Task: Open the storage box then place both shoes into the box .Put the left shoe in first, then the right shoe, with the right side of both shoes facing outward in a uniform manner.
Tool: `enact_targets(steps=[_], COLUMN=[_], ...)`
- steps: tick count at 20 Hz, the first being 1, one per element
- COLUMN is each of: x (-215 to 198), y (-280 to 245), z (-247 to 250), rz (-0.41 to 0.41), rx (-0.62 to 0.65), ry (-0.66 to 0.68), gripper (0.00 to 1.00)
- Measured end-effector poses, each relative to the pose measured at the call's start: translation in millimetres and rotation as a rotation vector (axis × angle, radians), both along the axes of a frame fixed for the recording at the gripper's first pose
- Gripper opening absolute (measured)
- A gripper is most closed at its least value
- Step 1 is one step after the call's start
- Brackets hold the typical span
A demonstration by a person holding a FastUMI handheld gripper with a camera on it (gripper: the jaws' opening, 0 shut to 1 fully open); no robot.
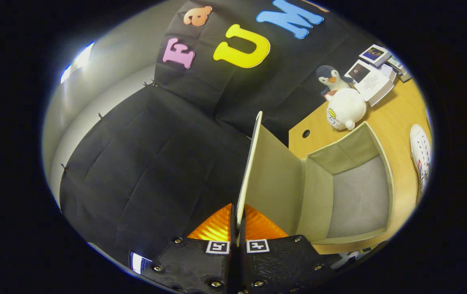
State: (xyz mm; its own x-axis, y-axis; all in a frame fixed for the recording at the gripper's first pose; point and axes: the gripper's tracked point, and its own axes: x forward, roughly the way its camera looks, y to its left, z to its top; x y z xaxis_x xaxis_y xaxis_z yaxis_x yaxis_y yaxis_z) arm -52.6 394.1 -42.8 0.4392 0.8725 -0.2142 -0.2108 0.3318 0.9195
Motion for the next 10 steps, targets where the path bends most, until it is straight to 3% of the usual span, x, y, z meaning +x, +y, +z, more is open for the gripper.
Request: enact_targets(steps=[3,5,6,7,8,10], x=[-7,-12,-15,-15,-16,-14], y=[23,31,36,39,42,40], z=[3,8,9,10,10,5], rz=[0.032,0.052,0.060,0.066,0.072,0.075], rx=[-0.015,-0.023,-0.023,-0.025,-0.032,-0.065], ry=[-0.046,-0.083,-0.093,-0.104,-0.112,-0.132], gripper=[0.07,0.17,0.39,0.48,0.69,0.96])
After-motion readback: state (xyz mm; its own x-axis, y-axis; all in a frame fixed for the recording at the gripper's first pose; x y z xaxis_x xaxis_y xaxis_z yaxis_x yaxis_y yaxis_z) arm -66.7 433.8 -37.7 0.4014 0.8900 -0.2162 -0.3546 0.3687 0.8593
